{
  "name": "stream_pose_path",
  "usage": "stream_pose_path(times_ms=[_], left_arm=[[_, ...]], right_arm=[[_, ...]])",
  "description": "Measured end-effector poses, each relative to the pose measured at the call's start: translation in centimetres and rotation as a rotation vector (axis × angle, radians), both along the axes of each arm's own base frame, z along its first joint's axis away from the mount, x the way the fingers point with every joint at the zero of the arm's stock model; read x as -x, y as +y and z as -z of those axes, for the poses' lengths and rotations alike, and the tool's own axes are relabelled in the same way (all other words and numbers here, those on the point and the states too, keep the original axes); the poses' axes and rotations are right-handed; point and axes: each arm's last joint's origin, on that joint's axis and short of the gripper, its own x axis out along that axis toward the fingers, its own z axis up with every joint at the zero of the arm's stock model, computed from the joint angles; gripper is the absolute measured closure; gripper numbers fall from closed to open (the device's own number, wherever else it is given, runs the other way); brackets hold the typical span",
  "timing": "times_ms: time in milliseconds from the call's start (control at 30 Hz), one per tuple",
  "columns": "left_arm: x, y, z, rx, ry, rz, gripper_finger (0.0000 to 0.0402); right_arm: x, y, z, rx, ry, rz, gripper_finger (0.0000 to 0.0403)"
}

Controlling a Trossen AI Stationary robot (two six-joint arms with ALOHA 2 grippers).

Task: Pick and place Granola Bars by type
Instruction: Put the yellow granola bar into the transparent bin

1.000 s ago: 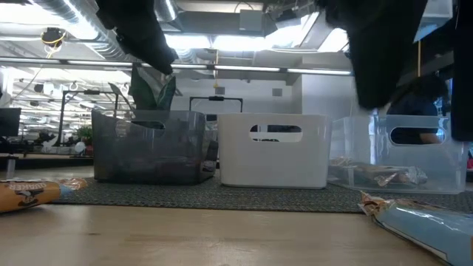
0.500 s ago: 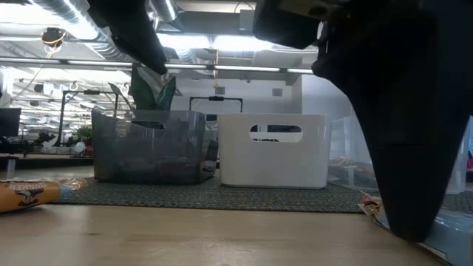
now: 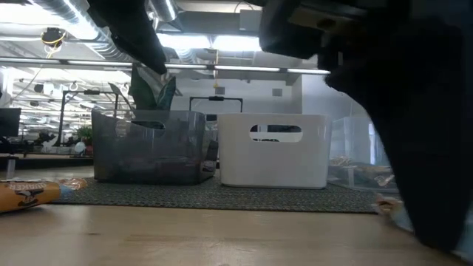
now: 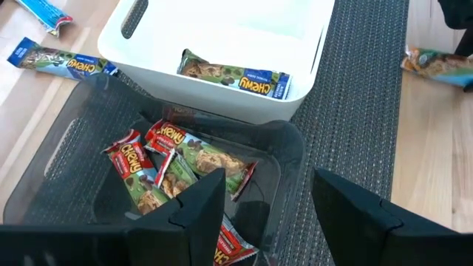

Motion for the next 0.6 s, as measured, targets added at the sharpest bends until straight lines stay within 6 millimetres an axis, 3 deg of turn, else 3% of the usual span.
stream_pose_path(times_ms=[267,500,600], left_arm=[[0.0,0.0,0.0,0.0,0.0,0.0,0.021],[0.0,0.0,0.0,-0.001,0.0,0.0,0.021],[0.0,0.0,0.0,-0.001,0.0,-0.001,0.021]], right_arm=[[0.2,-0.1,0.1,0.007,0.02,-0.02,0.0262],[-0.2,0.3,-0.8,0.006,0.016,-0.081,0.0255],[-0.3,0.4,-2.1,0.012,0.024,-0.127,0.0252]])
